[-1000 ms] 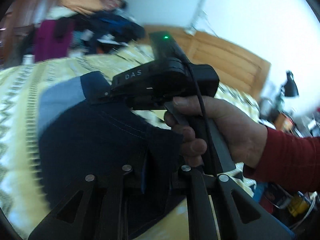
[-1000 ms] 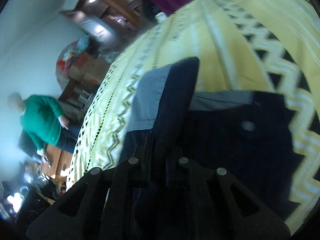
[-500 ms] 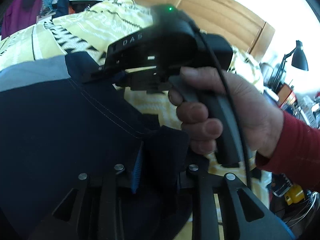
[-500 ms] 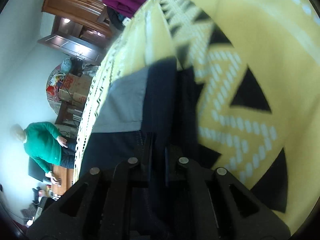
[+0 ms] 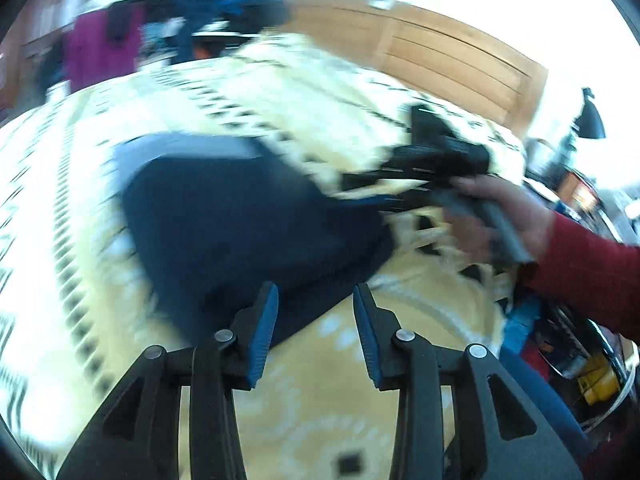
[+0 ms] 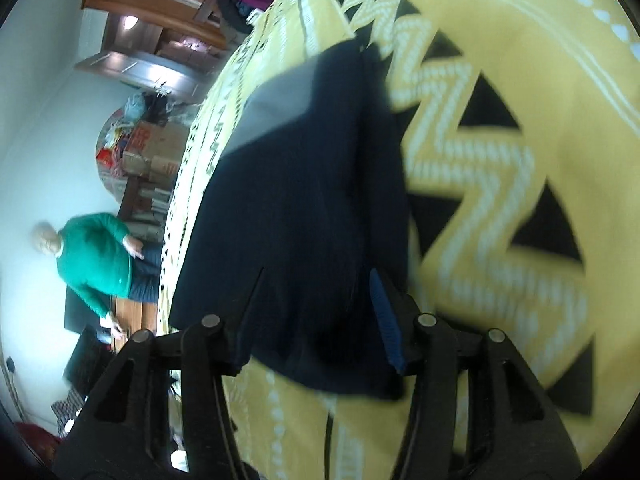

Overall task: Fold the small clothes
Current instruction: 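Release the jacket with the left gripper while the right gripper holds the fold, then open the right gripper and release the folded navy jacket bundle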

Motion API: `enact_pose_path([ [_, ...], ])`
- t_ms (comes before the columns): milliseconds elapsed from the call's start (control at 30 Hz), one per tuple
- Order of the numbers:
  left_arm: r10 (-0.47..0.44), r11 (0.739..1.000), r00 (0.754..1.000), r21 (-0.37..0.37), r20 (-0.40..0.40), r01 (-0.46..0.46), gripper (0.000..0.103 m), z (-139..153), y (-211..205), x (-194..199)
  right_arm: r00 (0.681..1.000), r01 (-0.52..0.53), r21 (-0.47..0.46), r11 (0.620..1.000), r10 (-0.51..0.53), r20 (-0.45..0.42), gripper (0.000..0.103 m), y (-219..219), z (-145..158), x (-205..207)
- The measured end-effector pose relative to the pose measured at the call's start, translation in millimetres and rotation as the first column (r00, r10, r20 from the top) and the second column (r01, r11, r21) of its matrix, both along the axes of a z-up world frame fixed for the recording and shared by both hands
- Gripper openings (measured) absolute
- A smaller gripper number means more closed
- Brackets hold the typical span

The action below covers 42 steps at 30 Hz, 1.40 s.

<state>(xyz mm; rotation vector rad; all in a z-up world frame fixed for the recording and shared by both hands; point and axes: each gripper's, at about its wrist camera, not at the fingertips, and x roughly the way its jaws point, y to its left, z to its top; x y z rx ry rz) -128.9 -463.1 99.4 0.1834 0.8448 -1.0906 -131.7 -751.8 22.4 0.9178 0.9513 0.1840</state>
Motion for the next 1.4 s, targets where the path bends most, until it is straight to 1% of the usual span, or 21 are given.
enact_pose_path([
  [67,0.072,0.997,0.997,0.033,0.0,-0.072,0.045,-7.7,23.9,4.8,1.0,-0.012,-0.013,1.0,0.012,-0.012,0.053,7.0,-5.2,0.2],
  [200,0.134,0.989,0.991,0.072,-0.011,-0.133,0.048,-26.1,33.8,26.4,1.0,-0.012,0.027,1.0,0.013,-0.016,0.052,12.4,-13.5,9.8],
  [233,0.14,0.988,0.99,0.07,-0.015,-0.138,0.049,-28.7,33.6,30.6,1.0,-0.01,0.019,1.0,0.011,-0.02,0.048,14.5,-13.4,12.2],
  [267,0.146,0.988,0.989,0.058,-0.021,-0.144,0.051,-30.4,33.0,34.0,1.0,-0.014,0.01,1.0,0.014,-0.022,0.031,15.5,-12.8,11.8],
  [300,0.151,0.987,0.988,0.052,-0.023,-0.15,0.053,-33.0,31.6,36.8,1.0,-0.019,-0.01,1.0,0.019,-0.024,0.008,17.4,-11.8,12.0],
  [467,0.187,0.98,0.982,0.067,0.017,-0.188,0.056,-46.2,6.3,46.3,1.0,0.028,-0.016,0.999,-0.027,0.011,0.005,15.0,-5.3,-1.9],
  [500,0.182,0.98,0.983,0.08,0.035,-0.185,0.06,-48.6,-1.1,45.8,0.999,0.035,-0.015,0.999,-0.035,0.016,0.004,12.8,-5.5,-5.3],
  [567,0.18,0.969,0.975,0.15,0.129,-0.198,0.061,-58.7,-17.2,45.8,0.998,0.064,-0.035,0.997,-0.063,0.024,0.003,5.3,-4.9,-14.4],
  [633,0.178,0.955,0.969,0.207,0.171,-0.212,0.056,-63.8,-20.0,49.3,0.995,0.094,-0.036,0.995,-0.093,0.025,0.002,-1.7,-4.9,-24.6],
  [700,0.152,0.941,0.952,0.256,0.265,-0.221,0.044,-57.0,-15.8,40.5,0.994,0.105,-0.043,0.993,-0.105,0.017,0.002,-6.6,-5.9,-34.1],
  [733,0.12,0.932,0.934,0.287,0.336,-0.223,0.044,-54.0,-11.9,32.0,0.995,0.095,-0.036,0.995,-0.094,0.012,0.002,-6.6,-9.2,-37.9],
  [767,0.1,0.931,0.933,0.3,0.345,-0.21,0.045,-54.9,-7.9,28.9,0.996,0.091,-0.034,0.995,-0.091,0.002,0.002,-5.6,-12.1,-37.9],
  [867,0.074,0.921,0.961,0.352,0.267,-0.168,0.051,-77.7,-3.6,39.9,0.994,0.098,-0.05,0.994,-0.1,-0.038,0.002,-1.7,-27.6,-36.3],
  [900,0.077,0.926,0.968,0.343,0.241,-0.159,0.053,-79.7,-2.7,44.9,0.994,0.097,-0.055,0.994,-0.099,-0.041,0.002,-1.5,-29.9,-35.8],
  [1000,0.05,0.946,0.978,0.304,0.201,-0.111,0.049,-61.4,3.4,42.9,0.996,0.082,-0.062,0.995,-0.085,-0.043,0.003,-2.8,-28.8,-31.7],
  [1067,0.04,0.97,0.982,0.229,0.186,-0.083,0.049,-36.6,17.0,31.6,0.997,0.068,-0.076,0.995,-0.071,-0.042,0.003,-4.0,-28.3,-27.6],
  [1133,0.055,0.987,0.977,0.14,0.207,-0.085,0.049,-9.8,30.6,22.2,0.997,0.071,-0.067,0.995,-0.073,-0.039,0.003,-5.2,-29.6,-27.5],
  [1233,0.111,0.993,0.965,0.007,0.236,-0.116,0.05,18.5,34.5,26.9,0.995,0.096,-0.039,0.995,-0.098,-0.031,0.003,-5.9,-31.4,-31.7],
  [1300,0.088,0.994,0.964,0.034,0.25,-0.1,0.051,9.1,17.3,39.0,0.993,0.11,-0.061,0.992,-0.112,-0.029,0.003,-3.5,-25.5,-35.6],
  [1367,0.014,0.988,0.981,0.151,0.192,-0.044,0.051,-29.5,-5.7,54.0,0.993,0.113,-0.079,0.99,-0.114,-0.016,0.003,-2.2,-20.0,-38.2],
  [1400,-0.027,0.974,0.987,0.228,0.156,-0.01,0.055,-56.8,-13.6,58.4,0.994,0.111,-0.069,0.991,-0.112,-0.015,0.003,-3.8,-23.4,-38.9],
])
